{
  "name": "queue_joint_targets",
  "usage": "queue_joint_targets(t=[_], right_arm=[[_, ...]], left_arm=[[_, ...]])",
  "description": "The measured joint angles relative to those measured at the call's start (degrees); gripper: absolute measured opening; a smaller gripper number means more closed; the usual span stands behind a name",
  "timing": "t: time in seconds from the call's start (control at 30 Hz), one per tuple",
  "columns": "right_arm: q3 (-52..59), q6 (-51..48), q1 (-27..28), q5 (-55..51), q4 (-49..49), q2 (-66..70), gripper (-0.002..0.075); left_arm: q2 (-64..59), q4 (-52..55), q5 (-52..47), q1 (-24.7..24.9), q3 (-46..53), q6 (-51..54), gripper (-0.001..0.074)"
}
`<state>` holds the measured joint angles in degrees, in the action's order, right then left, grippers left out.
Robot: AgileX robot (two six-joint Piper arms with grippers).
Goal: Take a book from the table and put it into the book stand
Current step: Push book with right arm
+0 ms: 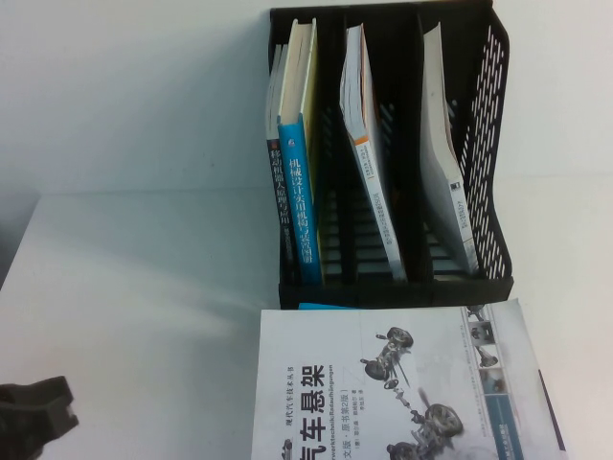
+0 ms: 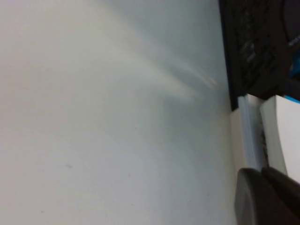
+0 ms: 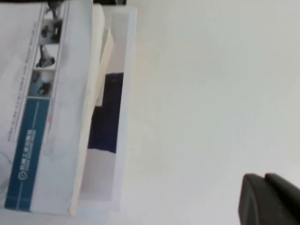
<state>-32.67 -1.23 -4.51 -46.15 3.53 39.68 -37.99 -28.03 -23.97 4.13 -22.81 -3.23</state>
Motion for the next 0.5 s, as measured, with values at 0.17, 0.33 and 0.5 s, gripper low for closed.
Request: queue_joint_targets(t=[0.17, 0.33, 0.5], right_arm=[[0.00, -7.92, -0.33, 2.06, 9.51, 8.22, -0.0004], [0.00, -19.08, -0.43, 5.00, 20.58, 15.61, -0.0004], [0.00, -24.61, -0.43, 7.32, 25.45, 22.55, -0.0004]], left_arm=[[-6.58, -18.85, -0.45, 0.00, 0.00, 19.28, -0.0004], [-15.16, -33.68, -2.45, 0.00, 0.00, 31.68, -0.0004], [-21.59, -41.62, -3.70, 0.00, 0.00, 36.38, -0.0004]])
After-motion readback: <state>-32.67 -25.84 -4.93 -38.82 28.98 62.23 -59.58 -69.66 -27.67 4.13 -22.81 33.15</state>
